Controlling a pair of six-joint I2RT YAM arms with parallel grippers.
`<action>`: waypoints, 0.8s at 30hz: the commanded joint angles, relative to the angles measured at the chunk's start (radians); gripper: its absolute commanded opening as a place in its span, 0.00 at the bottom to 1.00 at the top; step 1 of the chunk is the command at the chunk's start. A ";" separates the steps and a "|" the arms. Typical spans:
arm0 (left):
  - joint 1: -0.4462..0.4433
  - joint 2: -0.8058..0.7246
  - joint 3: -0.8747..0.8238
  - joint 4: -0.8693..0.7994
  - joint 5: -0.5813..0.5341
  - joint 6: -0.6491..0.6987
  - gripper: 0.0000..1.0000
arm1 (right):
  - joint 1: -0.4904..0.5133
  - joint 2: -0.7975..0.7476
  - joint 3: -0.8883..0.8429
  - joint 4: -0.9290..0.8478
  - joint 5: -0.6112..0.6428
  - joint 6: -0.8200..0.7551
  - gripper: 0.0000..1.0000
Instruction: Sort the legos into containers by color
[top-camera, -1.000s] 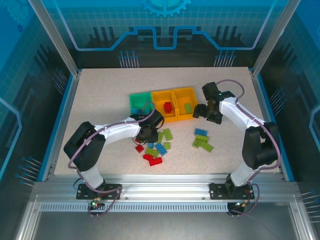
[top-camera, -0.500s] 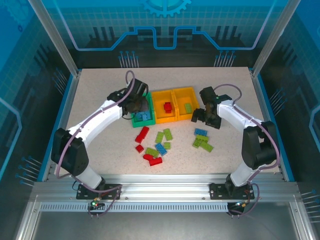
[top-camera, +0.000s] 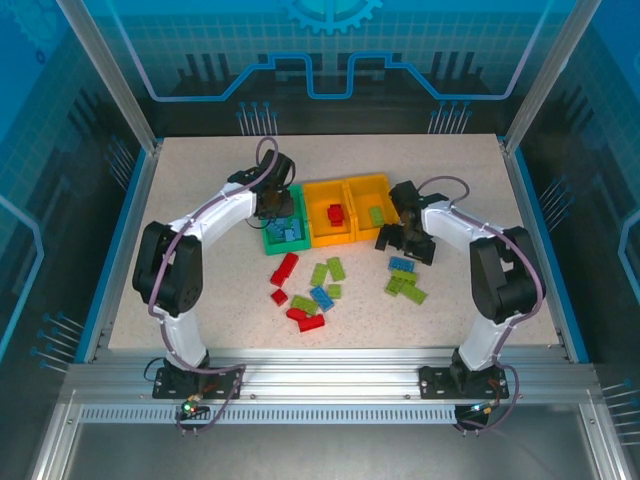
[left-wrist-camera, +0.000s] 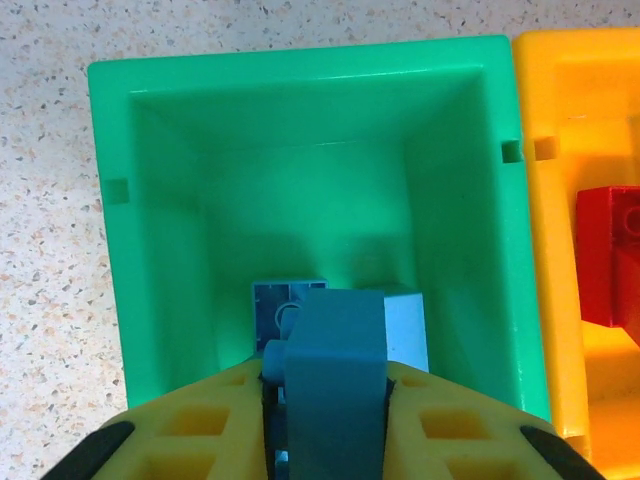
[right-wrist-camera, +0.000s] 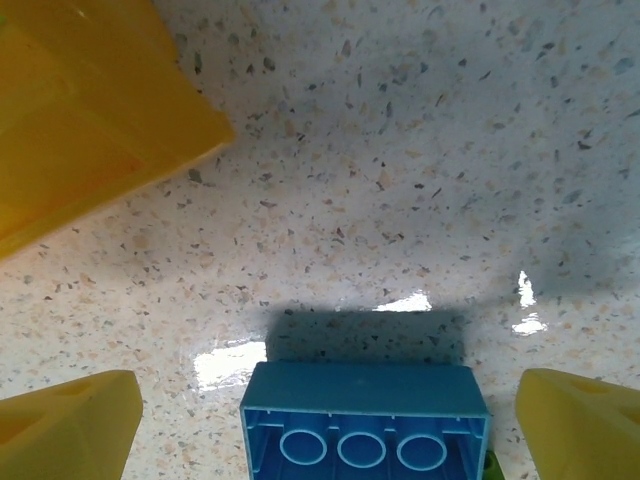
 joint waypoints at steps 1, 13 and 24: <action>0.015 -0.001 0.043 0.017 0.033 -0.002 0.36 | 0.030 0.056 0.028 -0.015 -0.007 0.021 0.98; 0.014 -0.172 -0.066 0.059 0.047 -0.036 0.80 | 0.045 0.105 0.041 -0.054 0.021 0.027 0.88; 0.015 -0.309 -0.176 0.067 0.015 -0.049 0.99 | 0.063 0.132 0.057 -0.099 0.043 -0.019 0.67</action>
